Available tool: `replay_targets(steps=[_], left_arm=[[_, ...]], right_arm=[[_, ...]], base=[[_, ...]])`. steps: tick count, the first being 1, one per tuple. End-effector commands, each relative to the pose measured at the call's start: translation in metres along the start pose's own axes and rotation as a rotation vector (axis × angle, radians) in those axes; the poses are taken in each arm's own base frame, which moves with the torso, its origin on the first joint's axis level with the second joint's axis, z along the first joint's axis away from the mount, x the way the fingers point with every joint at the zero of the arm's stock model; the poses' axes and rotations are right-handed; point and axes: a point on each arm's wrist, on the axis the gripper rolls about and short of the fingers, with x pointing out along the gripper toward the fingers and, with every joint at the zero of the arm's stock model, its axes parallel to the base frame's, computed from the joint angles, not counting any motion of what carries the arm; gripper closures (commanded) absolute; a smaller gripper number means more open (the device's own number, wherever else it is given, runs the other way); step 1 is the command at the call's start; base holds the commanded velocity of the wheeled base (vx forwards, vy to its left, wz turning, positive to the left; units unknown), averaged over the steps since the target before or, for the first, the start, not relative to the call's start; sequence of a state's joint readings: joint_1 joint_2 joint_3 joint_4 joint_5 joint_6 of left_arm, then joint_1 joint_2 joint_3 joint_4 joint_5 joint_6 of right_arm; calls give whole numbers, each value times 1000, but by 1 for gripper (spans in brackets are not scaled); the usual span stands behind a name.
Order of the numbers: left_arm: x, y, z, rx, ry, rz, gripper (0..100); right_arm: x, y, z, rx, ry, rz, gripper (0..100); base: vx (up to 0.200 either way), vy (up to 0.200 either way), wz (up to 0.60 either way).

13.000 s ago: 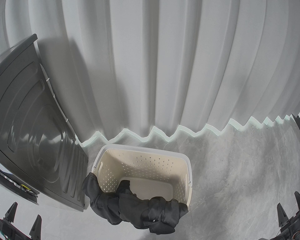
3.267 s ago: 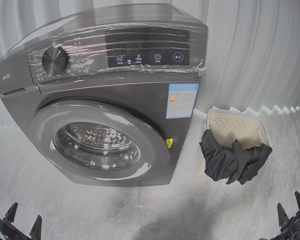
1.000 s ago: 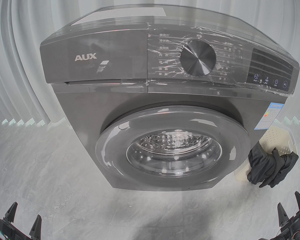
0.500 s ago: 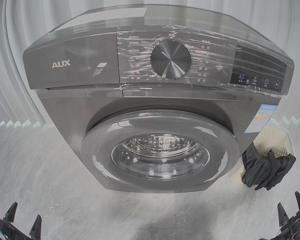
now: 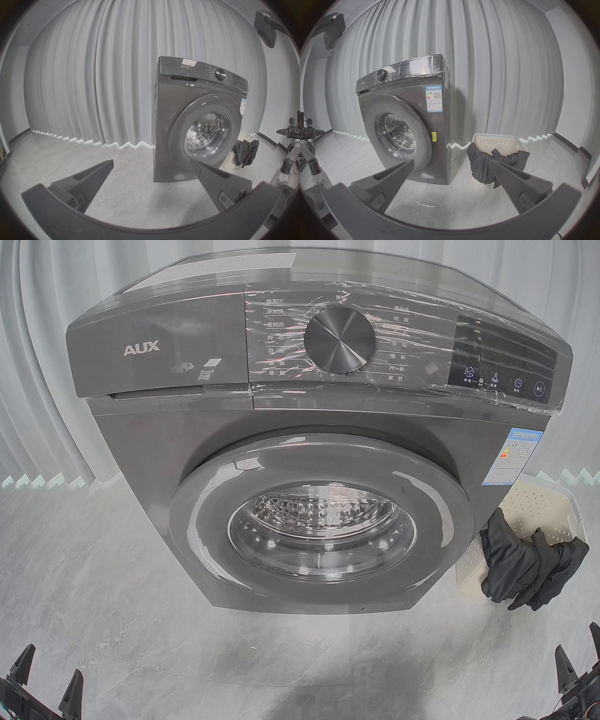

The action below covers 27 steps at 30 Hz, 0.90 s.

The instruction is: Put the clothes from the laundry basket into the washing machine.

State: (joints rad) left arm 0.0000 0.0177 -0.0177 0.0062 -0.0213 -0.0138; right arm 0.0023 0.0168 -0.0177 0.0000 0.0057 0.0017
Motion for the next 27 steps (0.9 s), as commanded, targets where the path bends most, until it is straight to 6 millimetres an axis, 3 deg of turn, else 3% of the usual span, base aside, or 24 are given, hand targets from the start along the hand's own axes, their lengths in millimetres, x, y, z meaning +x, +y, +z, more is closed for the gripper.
replay_targets(steps=[1,23,25,27], left_arm=[[0,0,-5,0,0,0,0],[0,0,-5,-2,0,0,0],[0,0,-5,-1,0,-2,0],[0,0,-5,-2,0,0,0]], right_arm=[[0,0,-5,0,1,0,0],[0,1,-5,-54,-1,30,0],[-3,1,7,-59,-63,44,0],[-16,1,51,-59,-226,49,0]], base=[[0,0,0],[0,0,0],[0,0,0],[0,0,0]])
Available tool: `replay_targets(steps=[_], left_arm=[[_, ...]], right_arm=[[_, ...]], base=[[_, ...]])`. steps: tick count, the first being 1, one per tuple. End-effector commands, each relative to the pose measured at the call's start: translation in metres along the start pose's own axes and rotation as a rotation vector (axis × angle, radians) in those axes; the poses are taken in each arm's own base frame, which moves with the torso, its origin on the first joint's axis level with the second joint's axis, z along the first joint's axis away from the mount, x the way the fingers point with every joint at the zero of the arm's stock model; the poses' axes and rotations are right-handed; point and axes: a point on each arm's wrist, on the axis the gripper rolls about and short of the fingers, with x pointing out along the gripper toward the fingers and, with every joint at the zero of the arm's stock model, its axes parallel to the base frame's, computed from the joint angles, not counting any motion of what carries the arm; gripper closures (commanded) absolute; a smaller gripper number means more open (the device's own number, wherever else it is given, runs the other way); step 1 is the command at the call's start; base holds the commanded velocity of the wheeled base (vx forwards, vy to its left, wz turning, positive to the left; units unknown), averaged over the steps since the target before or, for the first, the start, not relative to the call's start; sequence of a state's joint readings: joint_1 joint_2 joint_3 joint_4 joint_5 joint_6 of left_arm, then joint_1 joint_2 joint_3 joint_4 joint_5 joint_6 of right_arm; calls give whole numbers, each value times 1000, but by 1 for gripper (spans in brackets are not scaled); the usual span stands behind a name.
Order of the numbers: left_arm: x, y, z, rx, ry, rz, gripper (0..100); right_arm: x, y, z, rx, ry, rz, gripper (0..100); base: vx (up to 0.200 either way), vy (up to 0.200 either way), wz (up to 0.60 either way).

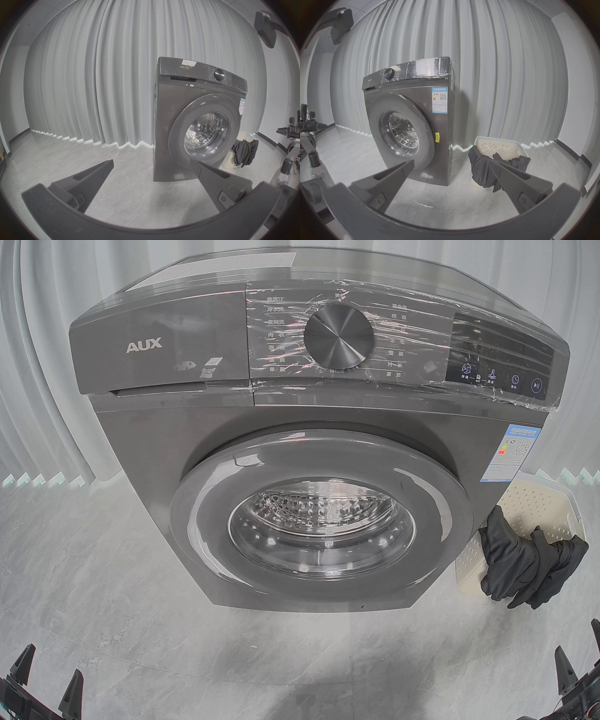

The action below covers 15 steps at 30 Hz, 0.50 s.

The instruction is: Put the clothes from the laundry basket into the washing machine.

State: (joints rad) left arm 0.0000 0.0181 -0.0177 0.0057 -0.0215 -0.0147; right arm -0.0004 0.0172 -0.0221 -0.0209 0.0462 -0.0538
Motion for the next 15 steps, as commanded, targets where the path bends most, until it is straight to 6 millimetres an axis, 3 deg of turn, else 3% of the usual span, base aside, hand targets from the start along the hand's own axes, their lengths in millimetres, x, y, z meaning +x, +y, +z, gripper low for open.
replay_targets(steps=[1,2,3,4,6,10,15], left_arm=[[0,0,-5,1,0,0,0],[0,0,-5,1,0,0,0],[0,0,-5,1,0,0,0],[0,0,-5,1,0,0,0],[0,0,-5,1,0,2,0],[0,0,-5,2,0,2,0],[0,0,-5,2,0,0,0]], right_arm=[[-14,-3,67,-10,-213,17,0],[-14,-3,67,-10,-213,17,0],[-5,-3,87,-15,-177,75,0],[1,-2,90,-15,-147,116,0],[15,-1,86,-4,-53,222,0],[41,2,59,-10,155,314,0],[67,5,56,-77,287,460,0]], base=[[0,0,0],[0,0,0],[0,0,0],[0,0,0],[0,0,0],[0,0,0],[0,0,0]])
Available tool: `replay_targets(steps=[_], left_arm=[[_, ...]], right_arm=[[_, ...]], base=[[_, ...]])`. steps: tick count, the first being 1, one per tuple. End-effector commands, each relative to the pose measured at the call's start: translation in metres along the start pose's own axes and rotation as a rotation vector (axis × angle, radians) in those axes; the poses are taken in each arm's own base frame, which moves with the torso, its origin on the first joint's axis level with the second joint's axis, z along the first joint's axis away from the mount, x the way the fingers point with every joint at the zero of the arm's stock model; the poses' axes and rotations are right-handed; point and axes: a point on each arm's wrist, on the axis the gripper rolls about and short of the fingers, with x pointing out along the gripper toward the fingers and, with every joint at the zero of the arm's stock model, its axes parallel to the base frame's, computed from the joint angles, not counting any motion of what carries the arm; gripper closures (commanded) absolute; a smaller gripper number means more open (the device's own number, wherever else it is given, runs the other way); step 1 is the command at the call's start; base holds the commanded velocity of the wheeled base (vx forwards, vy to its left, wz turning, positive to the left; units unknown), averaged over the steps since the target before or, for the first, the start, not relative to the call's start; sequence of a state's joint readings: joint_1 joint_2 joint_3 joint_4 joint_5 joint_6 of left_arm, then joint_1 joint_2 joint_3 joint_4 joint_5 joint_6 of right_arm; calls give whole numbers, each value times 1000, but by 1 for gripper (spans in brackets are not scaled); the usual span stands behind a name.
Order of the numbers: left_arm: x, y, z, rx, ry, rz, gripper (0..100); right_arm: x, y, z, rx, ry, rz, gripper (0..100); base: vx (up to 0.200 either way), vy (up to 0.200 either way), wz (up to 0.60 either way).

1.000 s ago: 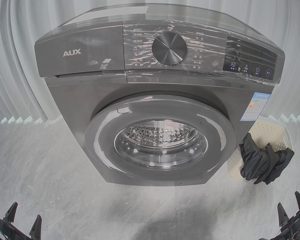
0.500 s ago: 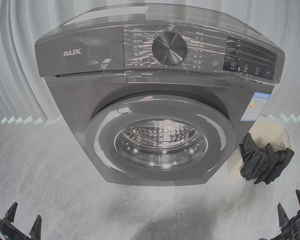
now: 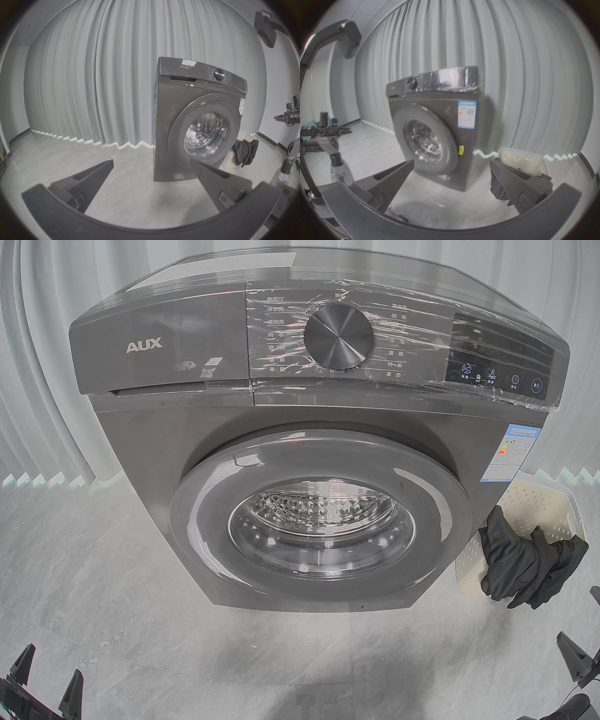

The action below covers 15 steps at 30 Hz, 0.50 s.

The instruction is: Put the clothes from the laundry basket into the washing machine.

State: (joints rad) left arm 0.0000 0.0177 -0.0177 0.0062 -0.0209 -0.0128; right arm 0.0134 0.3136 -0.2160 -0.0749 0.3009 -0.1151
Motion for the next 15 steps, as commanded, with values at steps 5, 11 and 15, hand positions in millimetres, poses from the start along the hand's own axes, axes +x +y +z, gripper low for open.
replay_targets(steps=[5,11,15], left_arm=[[0,0,-5,0,0,1,0],[0,0,-5,0,0,-1,0],[0,0,-5,1,0,-2,0]], right_arm=[[73,-8,0,56,295,297,0],[111,1,9,235,272,397,0],[130,2,5,266,308,352,0]], base=[[0,0,0],[0,0,0],[0,0,0]])
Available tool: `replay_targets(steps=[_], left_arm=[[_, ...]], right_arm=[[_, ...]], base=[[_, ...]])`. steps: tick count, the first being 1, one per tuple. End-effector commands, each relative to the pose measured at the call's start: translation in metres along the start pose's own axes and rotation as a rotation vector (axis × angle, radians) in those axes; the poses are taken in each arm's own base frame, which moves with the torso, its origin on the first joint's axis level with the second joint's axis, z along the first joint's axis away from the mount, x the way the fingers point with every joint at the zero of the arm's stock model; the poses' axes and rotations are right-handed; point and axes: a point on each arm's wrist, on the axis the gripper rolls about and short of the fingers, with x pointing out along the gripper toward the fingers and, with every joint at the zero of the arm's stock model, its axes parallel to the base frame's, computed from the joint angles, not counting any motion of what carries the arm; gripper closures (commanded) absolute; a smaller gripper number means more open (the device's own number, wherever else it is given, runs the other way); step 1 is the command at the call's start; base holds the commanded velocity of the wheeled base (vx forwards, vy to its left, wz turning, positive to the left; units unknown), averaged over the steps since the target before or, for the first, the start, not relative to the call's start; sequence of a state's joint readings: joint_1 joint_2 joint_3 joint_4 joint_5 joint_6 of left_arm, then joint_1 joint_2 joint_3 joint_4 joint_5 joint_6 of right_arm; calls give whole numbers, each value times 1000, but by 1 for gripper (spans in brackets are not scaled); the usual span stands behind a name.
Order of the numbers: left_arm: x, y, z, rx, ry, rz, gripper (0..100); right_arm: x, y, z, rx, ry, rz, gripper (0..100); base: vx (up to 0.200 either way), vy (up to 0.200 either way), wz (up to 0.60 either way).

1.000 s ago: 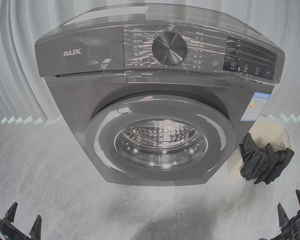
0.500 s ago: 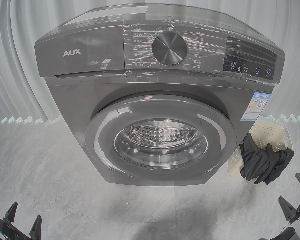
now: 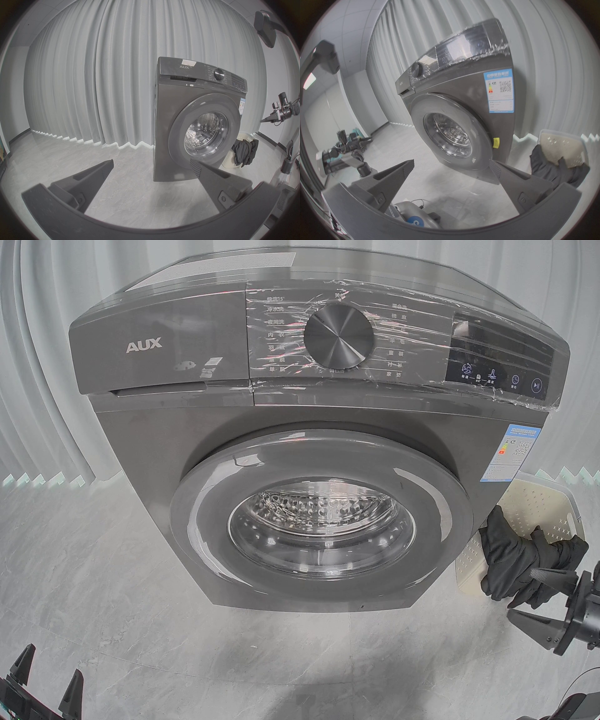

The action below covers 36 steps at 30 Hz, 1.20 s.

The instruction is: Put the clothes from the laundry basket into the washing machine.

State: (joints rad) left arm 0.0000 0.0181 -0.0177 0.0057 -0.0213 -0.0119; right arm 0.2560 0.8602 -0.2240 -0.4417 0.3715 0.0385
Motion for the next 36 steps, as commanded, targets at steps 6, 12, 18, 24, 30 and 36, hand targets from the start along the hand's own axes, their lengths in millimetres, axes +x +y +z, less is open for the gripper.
replay_targets(steps=[6,12,18,24,30,36], left_arm=[[0,0,-5,0,0,0,0],[0,0,-5,0,0,0,0],[0,0,-5,0,0,0,0],[0,0,-5,0,0,0,0],[0,0,-5,0,0,0,0],[0,0,-5,0,0,0,0]], right_arm=[[65,-15,-4,127,134,-41,0],[87,-24,3,156,62,-108,0],[105,-30,3,152,38,-141,0],[120,-34,-2,152,36,-145,0],[131,-39,0,140,-16,-146,0],[140,-41,-1,137,-28,-143,0]], base=[[0,0,0],[0,0,0],[0,0,0],[0,0,0],[0,0,0],[0,0,0]])
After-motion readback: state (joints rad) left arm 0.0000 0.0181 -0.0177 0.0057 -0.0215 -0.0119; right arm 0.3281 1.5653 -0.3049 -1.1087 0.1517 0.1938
